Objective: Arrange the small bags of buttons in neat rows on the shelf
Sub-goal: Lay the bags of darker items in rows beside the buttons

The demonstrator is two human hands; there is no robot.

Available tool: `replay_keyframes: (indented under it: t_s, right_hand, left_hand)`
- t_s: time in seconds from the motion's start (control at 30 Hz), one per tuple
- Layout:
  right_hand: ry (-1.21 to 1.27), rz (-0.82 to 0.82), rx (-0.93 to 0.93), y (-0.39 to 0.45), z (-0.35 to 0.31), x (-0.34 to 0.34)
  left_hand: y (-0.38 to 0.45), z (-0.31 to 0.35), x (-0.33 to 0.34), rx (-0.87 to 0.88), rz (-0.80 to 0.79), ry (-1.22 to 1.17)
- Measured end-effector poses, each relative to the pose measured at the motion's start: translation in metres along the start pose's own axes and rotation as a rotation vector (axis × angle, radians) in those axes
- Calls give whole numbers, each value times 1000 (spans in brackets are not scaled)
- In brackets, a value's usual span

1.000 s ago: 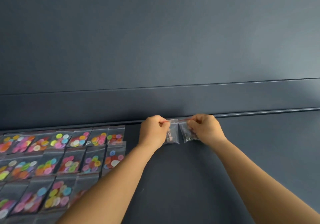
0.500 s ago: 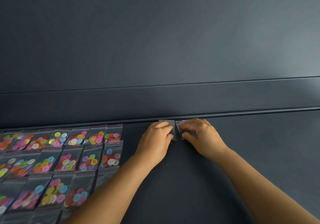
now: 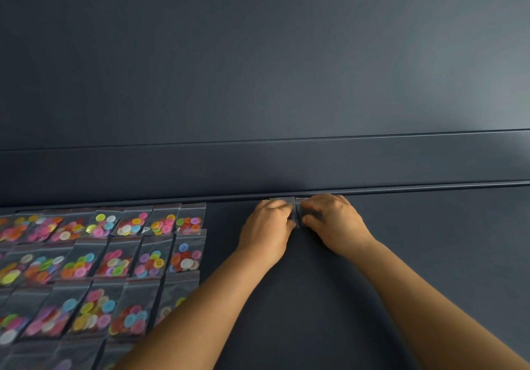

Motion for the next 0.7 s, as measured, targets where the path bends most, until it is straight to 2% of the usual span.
replay_keyframes:
  t_s: [0.4, 0.53, 0.7]
  right_hand:
    - [-77, 57, -70, -8, -20, -9]
    - [-131, 109, -133, -15, -48, -11]
    - [-192, 75, -242, -23, -100, -8]
  left_hand:
    - [-16, 7, -19, 7, 28, 90]
    - [-35, 2, -43, -7, 64, 198]
    - [-72, -25, -83, -64, 147, 249]
Point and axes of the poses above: each hand's wrist, its own y-axis towards the middle knuckle, its own x-axis out of the palm, z = x × y, the point moved 4 cm from there along y, towards the middle knuckle, and after that the axes turned 14 degrees about -y, right-handed, at the moved point
